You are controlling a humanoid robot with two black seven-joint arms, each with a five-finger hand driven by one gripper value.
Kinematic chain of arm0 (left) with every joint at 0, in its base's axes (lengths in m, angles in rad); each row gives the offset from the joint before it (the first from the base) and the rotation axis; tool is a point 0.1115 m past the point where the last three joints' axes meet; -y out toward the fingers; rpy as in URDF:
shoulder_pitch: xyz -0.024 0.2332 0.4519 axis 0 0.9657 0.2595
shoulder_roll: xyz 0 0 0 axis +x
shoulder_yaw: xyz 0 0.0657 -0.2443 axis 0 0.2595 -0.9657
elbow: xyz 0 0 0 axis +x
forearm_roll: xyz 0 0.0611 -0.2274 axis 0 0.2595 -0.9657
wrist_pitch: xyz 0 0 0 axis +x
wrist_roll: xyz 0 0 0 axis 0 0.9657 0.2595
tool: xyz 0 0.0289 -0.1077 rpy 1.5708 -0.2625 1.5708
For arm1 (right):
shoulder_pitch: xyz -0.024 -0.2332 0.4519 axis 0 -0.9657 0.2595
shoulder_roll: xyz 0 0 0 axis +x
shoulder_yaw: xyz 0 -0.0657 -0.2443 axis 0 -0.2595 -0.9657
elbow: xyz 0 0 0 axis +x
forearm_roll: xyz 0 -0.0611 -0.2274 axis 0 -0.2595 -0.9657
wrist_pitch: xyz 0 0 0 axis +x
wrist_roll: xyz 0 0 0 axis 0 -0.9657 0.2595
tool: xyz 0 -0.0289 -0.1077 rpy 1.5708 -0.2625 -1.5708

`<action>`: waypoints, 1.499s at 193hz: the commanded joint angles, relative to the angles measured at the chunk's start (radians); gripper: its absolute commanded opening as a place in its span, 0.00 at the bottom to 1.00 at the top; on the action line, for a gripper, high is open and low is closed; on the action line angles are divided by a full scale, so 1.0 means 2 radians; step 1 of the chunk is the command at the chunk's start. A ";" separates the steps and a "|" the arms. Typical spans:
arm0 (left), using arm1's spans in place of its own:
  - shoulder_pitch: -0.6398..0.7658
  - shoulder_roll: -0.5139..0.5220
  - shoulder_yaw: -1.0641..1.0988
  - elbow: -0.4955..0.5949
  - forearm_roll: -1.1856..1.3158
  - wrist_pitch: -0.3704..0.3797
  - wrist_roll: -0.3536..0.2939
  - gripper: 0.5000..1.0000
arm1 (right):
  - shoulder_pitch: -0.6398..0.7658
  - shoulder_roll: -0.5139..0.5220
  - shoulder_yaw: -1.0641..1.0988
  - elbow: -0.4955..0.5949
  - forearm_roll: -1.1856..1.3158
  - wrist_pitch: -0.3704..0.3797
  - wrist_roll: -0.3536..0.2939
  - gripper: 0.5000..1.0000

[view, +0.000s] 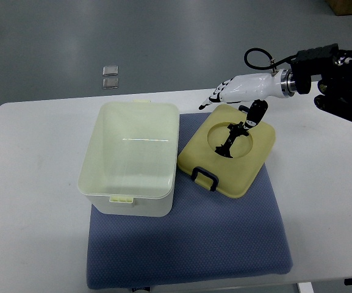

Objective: Open white storage box with right hand

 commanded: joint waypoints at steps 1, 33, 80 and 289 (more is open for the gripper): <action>0.000 0.000 0.000 0.000 0.000 0.000 0.000 1.00 | 0.006 -0.007 0.002 0.001 0.001 0.006 0.000 0.81; 0.000 0.000 0.000 0.000 0.000 0.000 0.000 1.00 | 0.028 -0.023 0.030 0.000 0.015 0.100 0.000 0.82; 0.000 0.000 0.000 0.000 0.000 0.000 0.000 1.00 | 0.000 -0.019 0.108 -0.035 0.192 0.203 0.000 0.83; 0.000 0.000 0.000 0.000 0.000 0.000 0.000 1.00 | -0.136 0.056 0.223 -0.103 0.920 0.136 -0.263 0.85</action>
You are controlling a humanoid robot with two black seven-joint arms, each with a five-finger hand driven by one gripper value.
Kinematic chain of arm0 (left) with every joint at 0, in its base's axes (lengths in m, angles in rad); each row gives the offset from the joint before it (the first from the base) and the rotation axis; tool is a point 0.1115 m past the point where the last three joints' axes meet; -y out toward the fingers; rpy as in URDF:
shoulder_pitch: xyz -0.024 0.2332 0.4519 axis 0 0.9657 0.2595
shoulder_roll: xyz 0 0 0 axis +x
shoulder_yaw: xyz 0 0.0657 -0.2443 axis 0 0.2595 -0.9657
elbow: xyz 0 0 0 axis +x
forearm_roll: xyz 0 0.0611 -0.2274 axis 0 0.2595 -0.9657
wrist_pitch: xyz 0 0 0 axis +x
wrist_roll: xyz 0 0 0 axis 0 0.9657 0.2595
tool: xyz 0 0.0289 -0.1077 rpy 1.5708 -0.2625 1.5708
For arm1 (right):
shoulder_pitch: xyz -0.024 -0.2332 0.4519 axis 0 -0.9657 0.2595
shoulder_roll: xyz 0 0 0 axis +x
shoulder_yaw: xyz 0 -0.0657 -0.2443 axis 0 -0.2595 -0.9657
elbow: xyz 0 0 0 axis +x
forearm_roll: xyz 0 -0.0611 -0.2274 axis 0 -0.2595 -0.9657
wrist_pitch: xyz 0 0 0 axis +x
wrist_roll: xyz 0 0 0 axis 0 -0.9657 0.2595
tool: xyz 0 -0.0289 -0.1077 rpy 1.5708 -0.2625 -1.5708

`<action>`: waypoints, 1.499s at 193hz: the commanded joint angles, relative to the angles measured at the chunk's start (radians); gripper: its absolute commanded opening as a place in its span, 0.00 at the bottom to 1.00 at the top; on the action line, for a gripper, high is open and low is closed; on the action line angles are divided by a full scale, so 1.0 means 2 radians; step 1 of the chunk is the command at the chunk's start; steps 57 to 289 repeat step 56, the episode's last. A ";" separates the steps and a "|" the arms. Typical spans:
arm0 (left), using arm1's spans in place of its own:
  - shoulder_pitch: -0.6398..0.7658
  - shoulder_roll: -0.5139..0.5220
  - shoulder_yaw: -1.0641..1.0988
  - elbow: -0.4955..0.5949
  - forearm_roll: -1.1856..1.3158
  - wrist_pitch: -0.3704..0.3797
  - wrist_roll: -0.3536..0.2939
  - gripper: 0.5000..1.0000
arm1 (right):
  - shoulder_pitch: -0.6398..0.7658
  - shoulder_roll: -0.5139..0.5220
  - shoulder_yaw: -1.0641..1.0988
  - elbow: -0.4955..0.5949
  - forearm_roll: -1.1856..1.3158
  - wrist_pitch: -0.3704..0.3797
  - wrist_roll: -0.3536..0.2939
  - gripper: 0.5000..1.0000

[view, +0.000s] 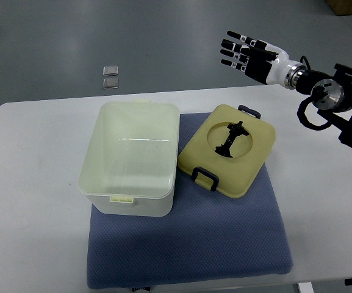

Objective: Open white storage box with right hand

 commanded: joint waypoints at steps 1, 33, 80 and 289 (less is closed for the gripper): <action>0.000 0.000 0.000 0.000 0.000 0.000 0.000 1.00 | -0.004 0.001 0.001 -0.001 -0.005 0.003 0.005 0.85; 0.000 0.000 0.000 0.000 0.000 0.000 0.000 1.00 | -0.005 0.002 0.000 0.000 -0.007 0.005 0.005 0.85; 0.000 0.000 0.000 0.000 0.000 0.000 0.000 1.00 | -0.011 0.002 0.001 -0.001 -0.007 0.005 0.005 0.85; 0.000 0.000 0.000 0.000 0.000 0.000 0.000 1.00 | -0.011 0.002 0.001 -0.001 -0.007 0.005 0.005 0.85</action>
